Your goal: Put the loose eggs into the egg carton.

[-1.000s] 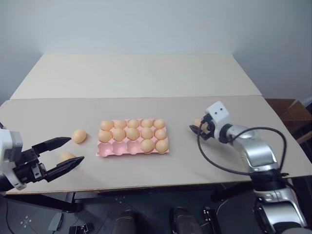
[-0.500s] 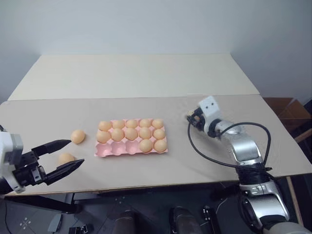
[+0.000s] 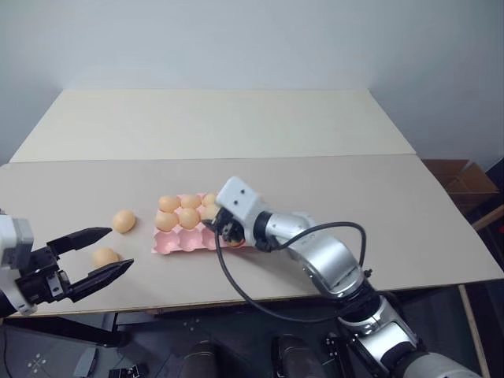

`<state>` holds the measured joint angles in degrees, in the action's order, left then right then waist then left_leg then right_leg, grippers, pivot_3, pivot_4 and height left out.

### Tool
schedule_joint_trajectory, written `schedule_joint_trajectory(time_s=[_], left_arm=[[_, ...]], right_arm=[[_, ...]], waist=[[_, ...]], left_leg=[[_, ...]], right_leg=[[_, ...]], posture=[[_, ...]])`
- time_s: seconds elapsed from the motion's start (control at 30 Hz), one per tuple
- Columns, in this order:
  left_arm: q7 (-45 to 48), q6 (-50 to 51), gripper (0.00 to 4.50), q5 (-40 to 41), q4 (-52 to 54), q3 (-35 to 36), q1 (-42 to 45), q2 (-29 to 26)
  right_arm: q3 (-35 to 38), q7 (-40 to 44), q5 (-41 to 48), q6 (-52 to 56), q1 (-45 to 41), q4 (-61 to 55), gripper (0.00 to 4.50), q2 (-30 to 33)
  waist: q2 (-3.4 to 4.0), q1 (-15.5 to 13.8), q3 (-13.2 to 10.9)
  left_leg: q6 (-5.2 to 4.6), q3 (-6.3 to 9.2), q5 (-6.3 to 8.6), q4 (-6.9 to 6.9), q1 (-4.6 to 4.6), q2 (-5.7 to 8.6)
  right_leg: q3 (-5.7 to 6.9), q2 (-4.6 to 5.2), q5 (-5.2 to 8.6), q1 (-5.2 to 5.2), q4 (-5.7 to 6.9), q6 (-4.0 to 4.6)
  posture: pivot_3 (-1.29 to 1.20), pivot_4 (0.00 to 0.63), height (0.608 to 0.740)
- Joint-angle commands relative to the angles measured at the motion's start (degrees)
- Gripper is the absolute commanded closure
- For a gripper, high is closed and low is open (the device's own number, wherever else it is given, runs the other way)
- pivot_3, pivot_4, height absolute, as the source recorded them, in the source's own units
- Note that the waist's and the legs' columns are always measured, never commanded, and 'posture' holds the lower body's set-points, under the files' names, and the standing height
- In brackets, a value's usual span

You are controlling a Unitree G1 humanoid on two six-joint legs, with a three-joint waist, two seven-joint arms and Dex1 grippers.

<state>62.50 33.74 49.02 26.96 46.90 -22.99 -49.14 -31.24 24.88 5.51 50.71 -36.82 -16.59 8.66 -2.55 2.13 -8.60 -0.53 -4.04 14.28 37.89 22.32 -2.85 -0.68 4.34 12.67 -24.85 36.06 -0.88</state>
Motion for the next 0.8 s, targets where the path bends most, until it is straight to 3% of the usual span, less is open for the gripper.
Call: schedule_joint_trajectory(time_s=[0.03,0.2,0.47,0.6,0.8], left_arm=[[-0.04,-0.22,0.00,0.96,2.09,2.86,-0.75,0.04],[-0.49,-0.32,0.00,0.87,1.52,2.15,-0.15,-0.38],[-0.17,-0.63,0.00,-0.18,0.04,1.68,0.63,-0.76],[0.20,-0.75,0.00,-0.73,-0.92,2.03,0.16,-0.74],[-1.11,-0.82,0.00,-0.08,1.32,0.86,-0.55,1.43]], right_arm=[[-1.49,0.50,-1.33,-1.26,-0.29,-0.35,1.73,-0.03],[-0.02,-0.55,-1.64,-1.94,-0.87,-0.12,0.03,-2.30],[13.66,3.54,3.83,-0.03,0.56,-11.13,0.01,4.32],[24.44,10.88,11.41,-0.53,4.07,-15.42,0.01,12.83],[34.51,23.45,17.56,-12.73,16.47,-14.25,0.01,24.50]], waist=[[0.00,0.10,0.00],[0.00,0.24,0.00],[0.00,-0.15,0.00],[-0.04,-0.54,0.02],[-0.04,-1.01,0.02]], left_leg=[[0.00,0.00,0.00,0.00,0.00,0.00],[0.03,0.00,-0.02,0.00,-0.01,-0.08],[0.05,-0.01,-0.03,0.00,0.05,-0.01],[0.05,-0.04,-0.02,-0.01,0.05,-0.01],[0.04,-0.06,-0.01,-0.03,-0.01,-0.03]], right_leg=[[0.00,0.00,0.00,-0.01,0.00,0.00],[0.06,-0.10,0.02,-0.07,0.10,0.05],[0.06,-0.02,0.02,-0.05,0.00,0.04],[0.08,-0.02,0.03,-0.01,-0.06,0.03],[0.06,-0.05,0.07,0.03,-0.08,0.05]], posture=[[0.00,0.150,0.740],[0.00,0.150,0.740],[0.00,0.150,0.740],[0.00,0.150,0.740],[0.00,0.150,0.740]])
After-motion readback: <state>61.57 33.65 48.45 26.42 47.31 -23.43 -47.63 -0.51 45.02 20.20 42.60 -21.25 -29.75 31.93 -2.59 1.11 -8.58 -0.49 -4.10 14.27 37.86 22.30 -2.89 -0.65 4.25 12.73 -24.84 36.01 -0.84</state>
